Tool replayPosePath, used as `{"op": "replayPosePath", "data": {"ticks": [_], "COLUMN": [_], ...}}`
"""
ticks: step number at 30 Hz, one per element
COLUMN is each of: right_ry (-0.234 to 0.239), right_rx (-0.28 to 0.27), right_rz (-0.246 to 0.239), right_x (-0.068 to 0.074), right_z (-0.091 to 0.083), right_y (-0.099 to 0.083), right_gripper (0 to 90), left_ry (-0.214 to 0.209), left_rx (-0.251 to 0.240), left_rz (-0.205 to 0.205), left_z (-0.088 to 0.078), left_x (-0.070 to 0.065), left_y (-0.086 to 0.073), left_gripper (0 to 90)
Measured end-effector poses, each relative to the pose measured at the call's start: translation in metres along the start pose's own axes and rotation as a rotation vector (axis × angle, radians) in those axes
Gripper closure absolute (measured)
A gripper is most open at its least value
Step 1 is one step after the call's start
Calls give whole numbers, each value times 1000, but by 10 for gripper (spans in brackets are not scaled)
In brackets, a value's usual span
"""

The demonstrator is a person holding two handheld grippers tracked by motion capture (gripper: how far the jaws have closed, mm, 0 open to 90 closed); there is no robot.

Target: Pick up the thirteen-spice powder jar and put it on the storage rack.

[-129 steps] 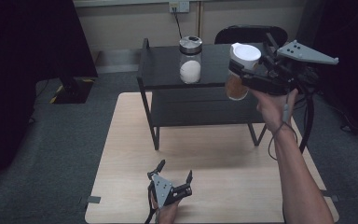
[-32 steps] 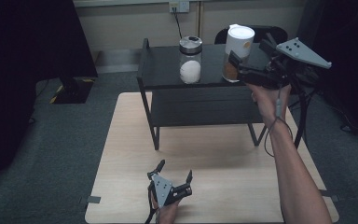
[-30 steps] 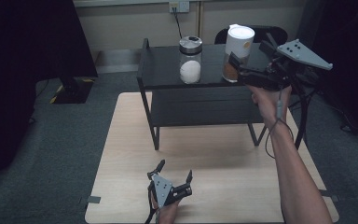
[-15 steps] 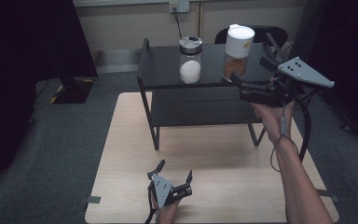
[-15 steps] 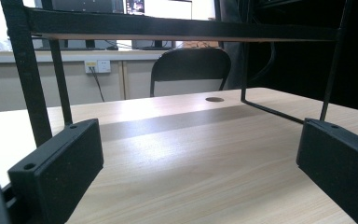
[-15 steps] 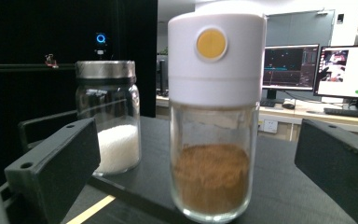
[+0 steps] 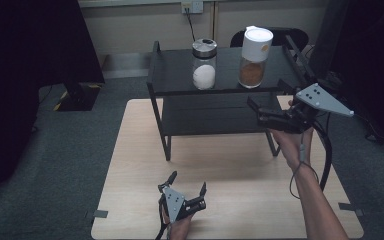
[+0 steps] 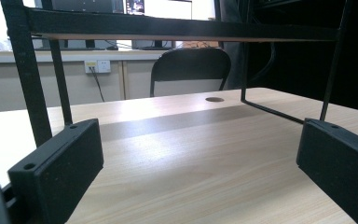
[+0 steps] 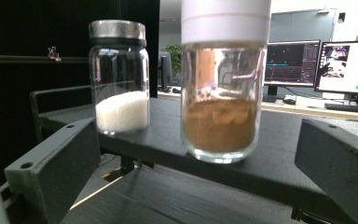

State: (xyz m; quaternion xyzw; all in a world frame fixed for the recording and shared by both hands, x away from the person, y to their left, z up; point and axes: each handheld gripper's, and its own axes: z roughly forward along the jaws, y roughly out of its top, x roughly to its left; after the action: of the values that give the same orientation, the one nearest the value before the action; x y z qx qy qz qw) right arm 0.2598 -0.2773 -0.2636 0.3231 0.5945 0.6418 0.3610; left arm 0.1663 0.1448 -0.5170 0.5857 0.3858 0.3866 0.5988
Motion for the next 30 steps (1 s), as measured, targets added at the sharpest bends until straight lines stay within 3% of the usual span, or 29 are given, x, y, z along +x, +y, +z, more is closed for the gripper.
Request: {"op": "replayPosePath", "data": {"ticks": [14,24,30], "right_ry": [-6,-13,-14], "right_rx": [32,29,41], "right_rz": [-15,3,-24], "right_x": [11,15,19], "right_z": [-20,-43,-52], "right_y": [-26,-58,-70], "right_gripper": [0,0,0], "left_ry": [0,0,0], "left_rx": [-1,-1,0], "left_rz": [-1,0,0], "left_z": [0,0,0], "left_x": [0,0,0], "left_y": [0,0,0], "left_gripper": [1,2,1]}}
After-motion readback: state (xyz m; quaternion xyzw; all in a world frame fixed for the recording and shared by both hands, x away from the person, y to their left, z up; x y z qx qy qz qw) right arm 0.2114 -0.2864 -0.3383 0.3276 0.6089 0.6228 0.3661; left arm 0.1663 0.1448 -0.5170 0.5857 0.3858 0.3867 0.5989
